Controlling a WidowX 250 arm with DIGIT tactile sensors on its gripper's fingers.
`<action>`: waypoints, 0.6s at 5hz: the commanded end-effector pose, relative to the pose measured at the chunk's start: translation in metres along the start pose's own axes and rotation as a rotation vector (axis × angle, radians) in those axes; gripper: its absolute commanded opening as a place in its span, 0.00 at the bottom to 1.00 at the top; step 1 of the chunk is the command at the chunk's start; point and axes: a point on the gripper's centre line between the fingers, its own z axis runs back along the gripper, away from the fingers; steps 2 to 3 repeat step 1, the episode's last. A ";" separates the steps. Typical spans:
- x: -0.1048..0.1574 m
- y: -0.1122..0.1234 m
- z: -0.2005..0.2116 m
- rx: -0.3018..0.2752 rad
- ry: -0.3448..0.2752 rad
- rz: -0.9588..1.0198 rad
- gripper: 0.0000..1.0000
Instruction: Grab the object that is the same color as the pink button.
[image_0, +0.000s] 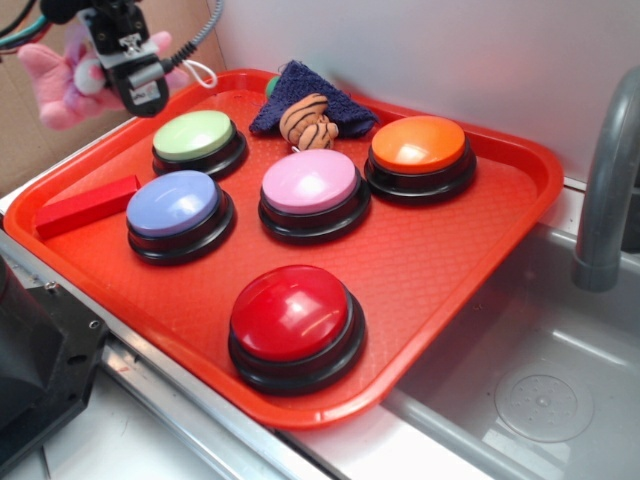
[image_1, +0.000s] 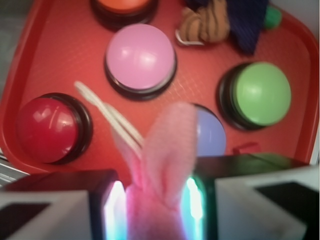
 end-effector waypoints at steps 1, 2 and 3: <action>-0.010 0.002 -0.002 -0.030 -0.002 0.067 0.00; -0.010 0.002 -0.002 -0.030 -0.002 0.067 0.00; -0.010 0.002 -0.002 -0.030 -0.002 0.067 0.00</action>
